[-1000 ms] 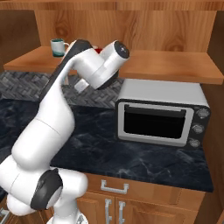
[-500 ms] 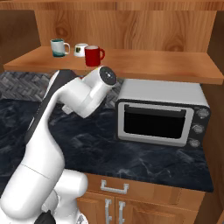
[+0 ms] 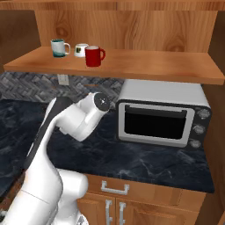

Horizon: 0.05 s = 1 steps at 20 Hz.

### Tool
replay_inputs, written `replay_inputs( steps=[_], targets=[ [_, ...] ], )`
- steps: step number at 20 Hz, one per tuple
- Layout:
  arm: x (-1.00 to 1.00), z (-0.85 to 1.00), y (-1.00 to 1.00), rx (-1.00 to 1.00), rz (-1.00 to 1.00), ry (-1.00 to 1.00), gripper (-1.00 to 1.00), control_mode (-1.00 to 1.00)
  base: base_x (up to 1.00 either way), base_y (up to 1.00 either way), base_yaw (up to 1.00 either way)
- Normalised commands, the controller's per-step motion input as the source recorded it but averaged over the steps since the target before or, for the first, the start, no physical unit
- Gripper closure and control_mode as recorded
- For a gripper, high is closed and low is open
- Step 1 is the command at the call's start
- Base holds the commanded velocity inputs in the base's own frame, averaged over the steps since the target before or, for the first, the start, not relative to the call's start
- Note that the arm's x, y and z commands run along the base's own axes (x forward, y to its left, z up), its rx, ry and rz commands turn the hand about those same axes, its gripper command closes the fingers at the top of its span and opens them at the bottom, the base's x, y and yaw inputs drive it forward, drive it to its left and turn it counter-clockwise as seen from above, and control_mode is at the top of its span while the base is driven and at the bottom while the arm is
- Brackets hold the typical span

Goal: Pick the mug on the counter and place it in the cabinet with the handle facing the right, like the mugs already inside.

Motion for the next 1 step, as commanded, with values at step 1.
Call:
replay_inputs(
  steps=[1],
  targets=[
    [0.00,-0.68,0.04,0.00,0.00,0.08,-1.00,-1.00,0.00,0.00,0.00]
  ],
)
